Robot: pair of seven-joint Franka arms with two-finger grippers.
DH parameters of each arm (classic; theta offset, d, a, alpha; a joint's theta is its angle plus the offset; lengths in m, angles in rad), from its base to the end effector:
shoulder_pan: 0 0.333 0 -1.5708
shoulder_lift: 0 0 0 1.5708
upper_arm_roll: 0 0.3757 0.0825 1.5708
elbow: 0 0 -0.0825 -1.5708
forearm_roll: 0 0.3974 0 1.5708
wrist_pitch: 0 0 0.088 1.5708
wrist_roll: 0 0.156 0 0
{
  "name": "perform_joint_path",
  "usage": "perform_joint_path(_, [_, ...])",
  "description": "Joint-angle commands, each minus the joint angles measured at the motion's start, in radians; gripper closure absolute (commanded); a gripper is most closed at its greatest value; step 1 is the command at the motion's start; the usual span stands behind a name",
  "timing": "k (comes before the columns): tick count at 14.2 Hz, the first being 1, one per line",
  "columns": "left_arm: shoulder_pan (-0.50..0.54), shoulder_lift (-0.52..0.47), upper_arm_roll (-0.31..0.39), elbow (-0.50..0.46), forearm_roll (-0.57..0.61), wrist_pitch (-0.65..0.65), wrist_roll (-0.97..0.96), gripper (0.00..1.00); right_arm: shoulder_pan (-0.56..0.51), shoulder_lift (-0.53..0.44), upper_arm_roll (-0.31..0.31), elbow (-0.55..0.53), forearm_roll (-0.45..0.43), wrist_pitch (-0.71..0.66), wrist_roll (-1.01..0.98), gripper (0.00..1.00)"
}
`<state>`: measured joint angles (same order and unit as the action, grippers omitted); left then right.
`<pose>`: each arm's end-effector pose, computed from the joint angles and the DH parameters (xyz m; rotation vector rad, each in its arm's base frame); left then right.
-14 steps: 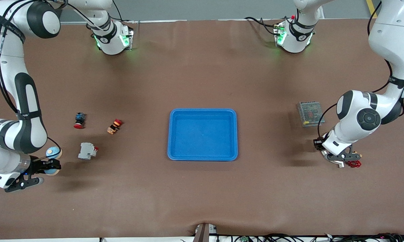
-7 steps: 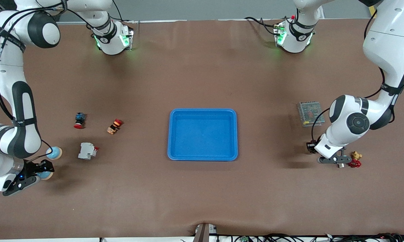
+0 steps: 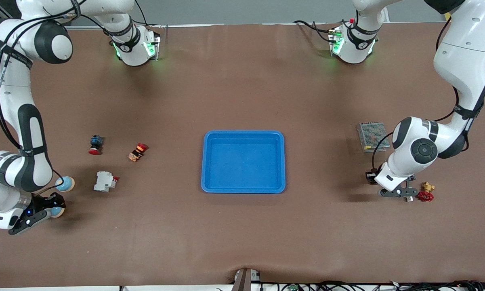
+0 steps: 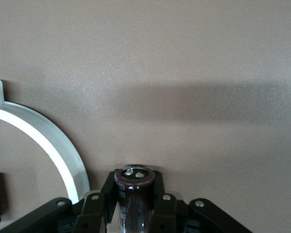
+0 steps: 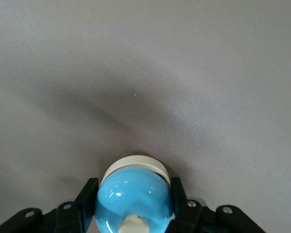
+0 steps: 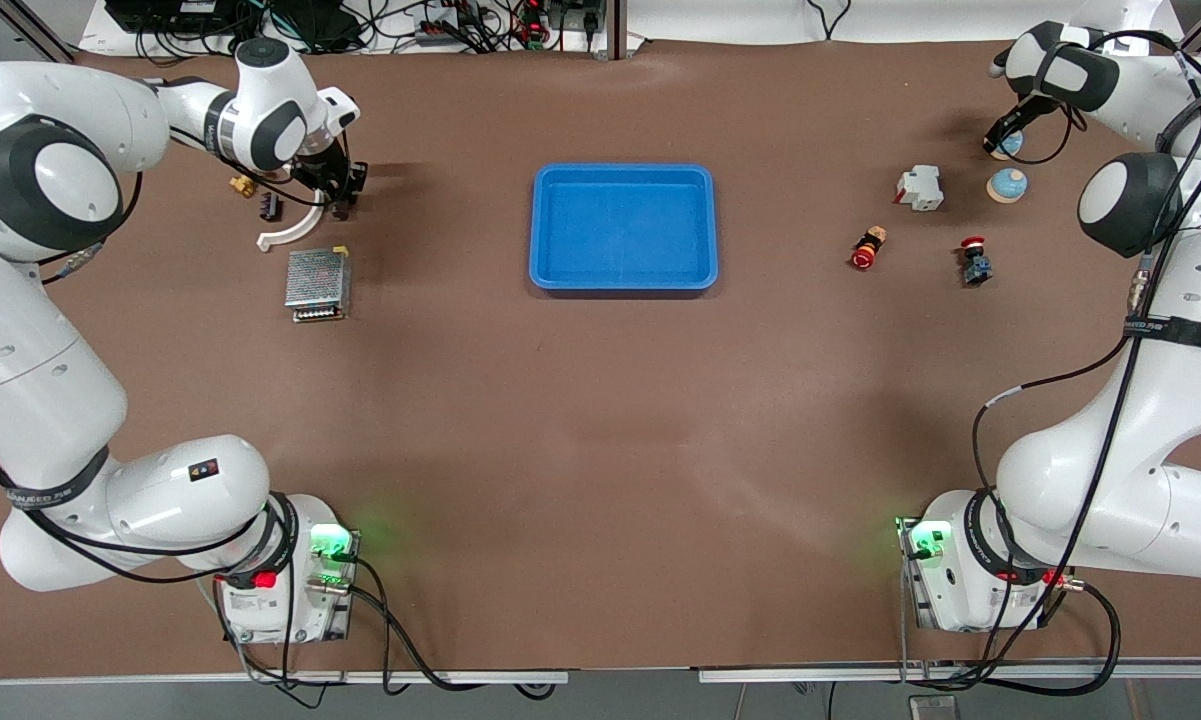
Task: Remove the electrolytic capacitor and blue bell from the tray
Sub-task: 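Withdraw the left gripper while the right gripper sets the bell beside the first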
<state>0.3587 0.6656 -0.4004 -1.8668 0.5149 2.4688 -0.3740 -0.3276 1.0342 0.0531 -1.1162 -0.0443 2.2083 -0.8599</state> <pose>0.6805 -0.0011 0.1680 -3.0706 -0.0097 -0.0584 0.8036 -0.2439 0.1555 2.9842 0.8961 0.0849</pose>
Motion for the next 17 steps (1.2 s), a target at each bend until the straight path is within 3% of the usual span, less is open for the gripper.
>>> perform_joint_path(1, [0.005,0.006,-0.005,0.012,0.027,0.015,-0.016,0.90,-0.019,0.024,0.022,0.039,-0.016,-0.001,-0.027,1.00])
perform_joint_path(2, [0.005,0.008,-0.005,0.012,0.027,0.018,-0.016,0.83,-0.019,0.024,0.022,0.039,-0.016,0.002,-0.028,1.00])
perform_joint_path(3, [0.005,0.011,-0.005,0.014,0.027,0.018,-0.016,0.59,-0.019,0.024,0.022,0.039,-0.016,0.007,-0.034,1.00])
perform_joint_path(4, [0.006,0.014,-0.005,0.017,0.025,0.018,-0.017,0.51,-0.019,0.024,0.021,0.039,-0.017,0.007,-0.042,1.00])
perform_joint_path(5, [0.005,0.014,-0.005,0.021,0.025,0.018,-0.017,0.17,-0.019,0.024,0.021,0.039,-0.016,0.008,-0.042,1.00])
perform_joint_path(6, [0.005,0.014,-0.005,0.021,0.025,0.019,-0.019,0.00,-0.019,0.026,0.021,0.039,-0.016,0.008,-0.042,1.00])
perform_joint_path(12, [0.011,-0.003,-0.006,0.052,0.027,0.005,-0.013,0.00,-0.022,0.036,0.021,0.036,-0.016,0.030,-0.045,1.00])
perform_joint_path(13, [0.014,-0.003,-0.006,0.058,0.027,0.004,-0.008,0.00,-0.022,0.036,0.022,0.036,-0.016,0.033,-0.038,0.82])
perform_joint_path(14, [0.017,-0.006,-0.008,0.061,0.022,0.002,-0.005,0.00,-0.022,0.036,0.022,0.036,-0.013,0.031,-0.036,0.35])
perform_joint_path(15, [0.023,-0.017,-0.009,0.064,0.014,-0.013,-0.005,0.00,-0.022,0.036,0.022,0.035,-0.006,0.033,-0.034,0.00])
perform_joint_path(17, [0.028,-0.023,-0.017,0.095,0.010,-0.080,-0.003,0.00,-0.033,0.035,0.024,0.036,-0.006,0.030,-0.039,0.00])
